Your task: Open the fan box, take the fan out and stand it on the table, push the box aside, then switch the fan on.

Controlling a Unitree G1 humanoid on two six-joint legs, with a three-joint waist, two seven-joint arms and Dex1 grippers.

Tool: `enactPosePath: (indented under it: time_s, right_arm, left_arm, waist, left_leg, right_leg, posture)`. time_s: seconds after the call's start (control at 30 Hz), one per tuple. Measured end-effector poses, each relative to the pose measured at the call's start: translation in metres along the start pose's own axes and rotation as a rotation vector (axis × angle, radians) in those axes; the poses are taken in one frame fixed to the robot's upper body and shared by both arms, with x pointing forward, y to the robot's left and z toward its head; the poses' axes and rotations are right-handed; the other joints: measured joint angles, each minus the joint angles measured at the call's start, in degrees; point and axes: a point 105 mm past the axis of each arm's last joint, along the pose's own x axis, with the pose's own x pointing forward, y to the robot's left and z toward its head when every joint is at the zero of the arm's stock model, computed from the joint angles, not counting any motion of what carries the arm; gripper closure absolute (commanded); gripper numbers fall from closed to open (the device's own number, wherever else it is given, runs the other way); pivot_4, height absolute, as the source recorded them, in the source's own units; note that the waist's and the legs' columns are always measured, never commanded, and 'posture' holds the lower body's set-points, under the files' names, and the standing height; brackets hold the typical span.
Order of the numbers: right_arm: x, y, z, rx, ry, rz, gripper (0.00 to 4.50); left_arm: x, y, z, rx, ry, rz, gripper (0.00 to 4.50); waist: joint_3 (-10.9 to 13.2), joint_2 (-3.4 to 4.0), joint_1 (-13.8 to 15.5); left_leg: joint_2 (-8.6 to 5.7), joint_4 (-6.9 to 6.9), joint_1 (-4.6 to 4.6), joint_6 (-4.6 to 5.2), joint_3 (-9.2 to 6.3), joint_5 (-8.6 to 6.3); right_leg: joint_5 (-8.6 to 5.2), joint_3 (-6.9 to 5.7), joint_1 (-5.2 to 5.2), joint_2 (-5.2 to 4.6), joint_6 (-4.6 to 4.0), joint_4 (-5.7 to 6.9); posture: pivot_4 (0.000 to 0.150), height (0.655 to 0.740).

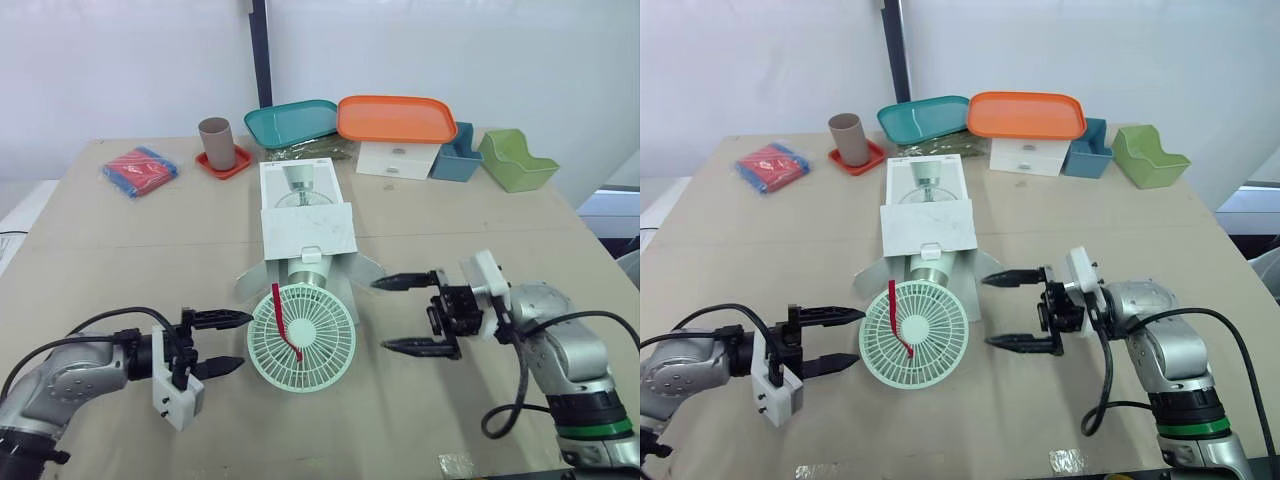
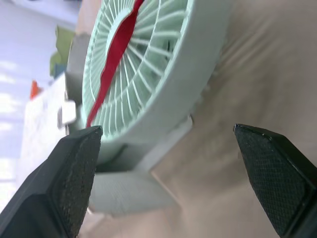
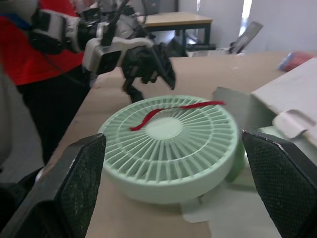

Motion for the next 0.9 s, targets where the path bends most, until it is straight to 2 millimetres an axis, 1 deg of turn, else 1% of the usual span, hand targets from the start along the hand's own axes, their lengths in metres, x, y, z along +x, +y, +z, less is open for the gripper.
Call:
enactPosePath:
  time_s: [0.2,0.33,0.53,0.63,0.77,0.8,0.83,0.87,0.9]
  right_arm:
    - [0.001,-0.001,0.001,-0.059,0.022,-0.006,0.07]
    - [0.006,-0.004,-0.002,-0.071,0.039,-0.022,0.07]
    - [0.006,-0.008,-0.003,-0.084,0.050,-0.056,0.07]
    - [0.007,-0.008,-0.004,-0.087,0.057,-0.062,0.07]
    - [0.006,-0.009,-0.005,-0.090,0.061,-0.078,0.00]
    - [0.006,-0.009,-0.005,-0.091,0.064,-0.078,0.00]
    - [0.006,-0.009,-0.005,-0.093,0.067,-0.080,0.00]
    - [0.006,-0.009,-0.005,-0.093,0.067,-0.080,0.00]
    - [0.006,-0.009,-0.005,-0.094,0.067,-0.081,0.00]
  left_arm:
    - [0.008,-0.003,-0.003,0.076,-0.004,-0.003,0.00]
    - [0.022,0.001,-0.005,0.165,-0.015,0.020,0.00]
    - [0.040,0.010,-0.004,0.265,-0.033,0.085,0.00]
    - [0.045,0.008,-0.001,0.280,-0.053,0.098,0.00]
    - [0.046,0.010,0.002,0.293,-0.071,0.138,1.00]
    - [0.046,0.010,0.003,0.294,-0.076,0.139,1.37]
    - [0.047,0.008,0.004,0.298,-0.085,0.138,1.98]
    - [0.047,0.009,0.005,0.300,-0.091,0.148,1.98]
    - [0.047,0.011,0.005,0.307,-0.094,0.157,2.38]
  waist:
    - [0.0,0.00,0.0]
    - [0.0,0.00,0.1]
    - [0.0,-0.01,0.2]
    - [0.0,-0.01,0.1]
    - [0.0,-0.01,0.2]
    - [0.0,-0.01,0.2]
    - [0.0,-0.01,0.2]
    - [0.0,-0.01,0.2]
    - [0.0,-0.02,0.2]
  left_leg:
    - [-0.02,0.06,0.02,0.00,0.00,0.01]
    - [-0.04,0.11,-0.01,0.00,-0.03,0.01]
    - [-0.06,0.18,-0.02,0.00,-0.04,0.01]
    - [-0.06,0.18,-0.02,0.00,-0.04,0.01]
    - [-0.07,0.22,-0.03,0.00,-0.05,0.01]
    - [-0.07,0.23,-0.03,0.00,-0.05,0.01]
    - [-0.07,0.24,-0.03,0.00,-0.05,0.01]
    - [-0.08,0.24,-0.03,0.00,-0.05,0.01]
    - [-0.07,0.26,-0.03,0.00,-0.06,0.01]
  right_leg:
    - [0.03,0.00,0.04,0.00,0.02,0.03]
    - [0.04,-0.01,0.04,-0.01,0.03,0.05]
    - [0.06,-0.01,0.04,-0.02,0.04,0.10]
    - [0.06,0.00,0.03,-0.02,0.04,0.10]
    - [0.07,0.00,0.04,-0.03,0.04,0.12]
    - [0.07,0.00,0.04,-0.03,0.05,0.13]
    - [0.07,0.00,0.04,-0.03,0.05,0.14]
    - [0.07,0.00,0.04,-0.03,0.05,0.14]
    - [0.07,-0.01,0.05,-0.03,0.05,0.15]
  posture:
    - [0.150,0.7400]
    - [0.150,0.7400]
    - [0.150,0.7400]
    - [0.150,0.7400]
    - [0.150,0.7400]
    - [0.150,0.7400]
    - [0.150,0.7400]
    - [0.150,0.7400]
    - [0.150,0.7400]
